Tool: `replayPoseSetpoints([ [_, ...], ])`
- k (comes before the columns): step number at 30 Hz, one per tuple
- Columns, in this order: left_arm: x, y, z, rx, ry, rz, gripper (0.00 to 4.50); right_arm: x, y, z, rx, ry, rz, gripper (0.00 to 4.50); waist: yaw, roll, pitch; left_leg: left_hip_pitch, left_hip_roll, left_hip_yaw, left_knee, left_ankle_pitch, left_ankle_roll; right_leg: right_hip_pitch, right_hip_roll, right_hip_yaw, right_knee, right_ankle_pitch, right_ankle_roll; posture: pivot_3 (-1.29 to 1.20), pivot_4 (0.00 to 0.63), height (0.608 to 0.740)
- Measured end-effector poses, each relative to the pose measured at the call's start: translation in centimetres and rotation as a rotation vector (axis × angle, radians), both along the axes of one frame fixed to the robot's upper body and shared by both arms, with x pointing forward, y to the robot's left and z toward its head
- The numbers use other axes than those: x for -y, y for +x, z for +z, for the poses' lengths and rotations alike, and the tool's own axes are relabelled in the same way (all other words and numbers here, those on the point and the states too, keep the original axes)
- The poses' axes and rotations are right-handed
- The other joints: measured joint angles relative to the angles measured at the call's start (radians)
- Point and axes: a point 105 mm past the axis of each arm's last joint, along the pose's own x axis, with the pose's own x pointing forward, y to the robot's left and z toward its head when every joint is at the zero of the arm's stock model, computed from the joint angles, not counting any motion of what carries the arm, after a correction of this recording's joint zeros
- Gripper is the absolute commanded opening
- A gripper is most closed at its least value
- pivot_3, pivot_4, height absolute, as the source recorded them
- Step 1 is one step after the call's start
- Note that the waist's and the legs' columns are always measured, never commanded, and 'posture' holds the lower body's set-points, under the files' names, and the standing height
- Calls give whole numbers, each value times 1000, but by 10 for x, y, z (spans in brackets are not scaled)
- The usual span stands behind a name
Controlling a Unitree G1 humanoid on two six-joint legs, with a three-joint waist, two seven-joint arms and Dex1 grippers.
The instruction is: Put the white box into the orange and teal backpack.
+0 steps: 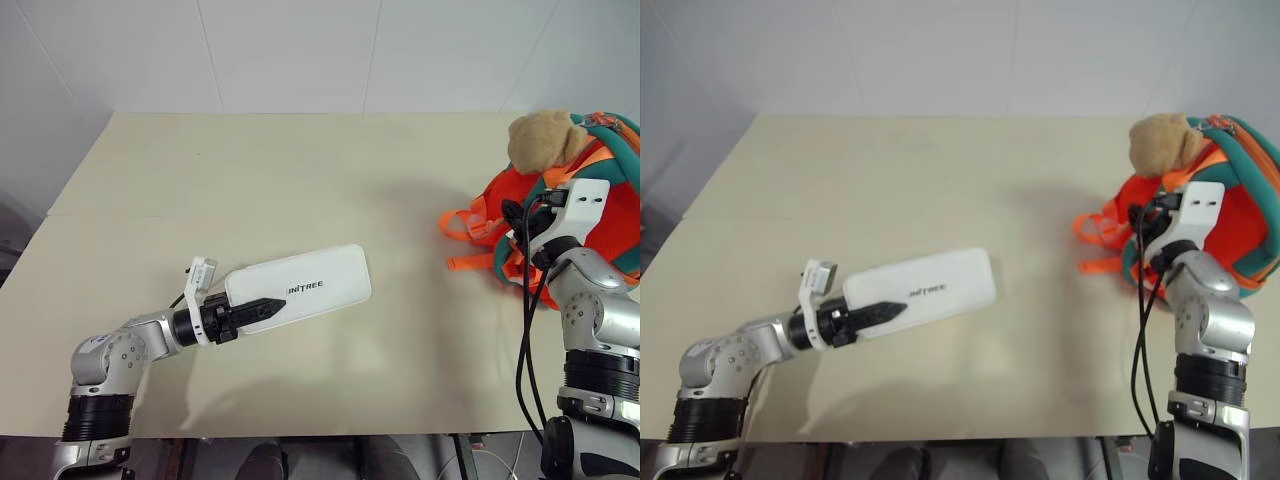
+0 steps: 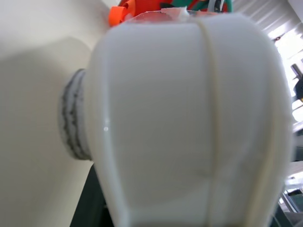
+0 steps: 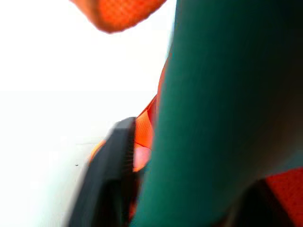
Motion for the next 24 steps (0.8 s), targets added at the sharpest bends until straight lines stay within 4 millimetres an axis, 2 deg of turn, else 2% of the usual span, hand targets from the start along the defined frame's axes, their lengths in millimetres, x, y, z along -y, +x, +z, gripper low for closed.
replayPoseSetpoints([
  [2, -5, 1, 2, 14, 7, 21, 1429, -5, 1, 0, 2, 9, 29, 731, -1, 0, 0, 0, 0, 0, 0, 0, 0, 0, 0, 0, 0, 0, 0, 0, 150, 740],
  [5, -15, 2, 4, 39, 24, 55, 1429, -22, 2, 1, -17, 51, 139, 731, -7, 0, 0, 1, 1, 0, 0, 0, 0, 0, 1, 0, 0, 0, 0, 0, 150, 740],
  [7, -22, 4, 6, 53, 26, 84, 1429, -46, -1, 5, -34, 112, 273, 731, -9, 1, 0, 1, 1, 0, 0, 0, 0, 0, 1, 0, 0, 0, 0, 0, 150, 740],
  [8, -26, 6, 7, 61, 29, 99, 1429, -64, -6, 10, -46, 151, 376, 731, -11, 1, 1, 2, 2, 0, 0, 0, 0, -1, 1, 0, 0, 0, 0, 0, 150, 740],
  [12, -47, 15, 10, 85, 29, 191, 1429, -134, -44, 38, -100, 255, 816, 731, -11, 1, 1, 2, 3, -2, 0, 0, 0, -1, 2, -1, 1, -1, -2, 0, 150, 740],
  [14, -55, 20, 12, 103, 29, 228, 1429, -161, -72, 49, -137, 307, 1038, 731, -8, 1, 1, 1, 3, -3, -1, 0, 0, -1, 1, -1, 2, -1, -2, 0, 150, 740],
  [16, -64, 23, 12, 111, 27, 269, 1429, -178, -103, 59, -170, 333, 1246, 731, -3, 1, 1, 0, 3, -3, -2, 0, 0, -2, 0, -3, 1, -1, -2, 0, 150, 740],
  [19, -78, 27, 8, 103, 39, 324, 1429, -182, -144, 65, -279, 317, 1459, 731, 4, 1, 1, -4, 2, -3, -2, -2, 2, -3, -2, -8, -3, -1, -2, 0, 150, 740],
  [21, -89, 28, 7, 107, 44, 368, 1429, -174, -166, 56, -418, 321, 1513, 731, 15, 1, 1, -5, 3, -2, -1, -6, 6, -3, -5, -16, -6, -1, -2, 0, 150, 740],
  [24, -101, 28, 9, 124, 59, 405, 1429, -161, -181, 44, -555, 347, 1517, 731, 26, 1, 1, -6, 2, 1, 1, -9, 9, -4, -7, -18, -8, -1, -2, 0, 150, 740],
])
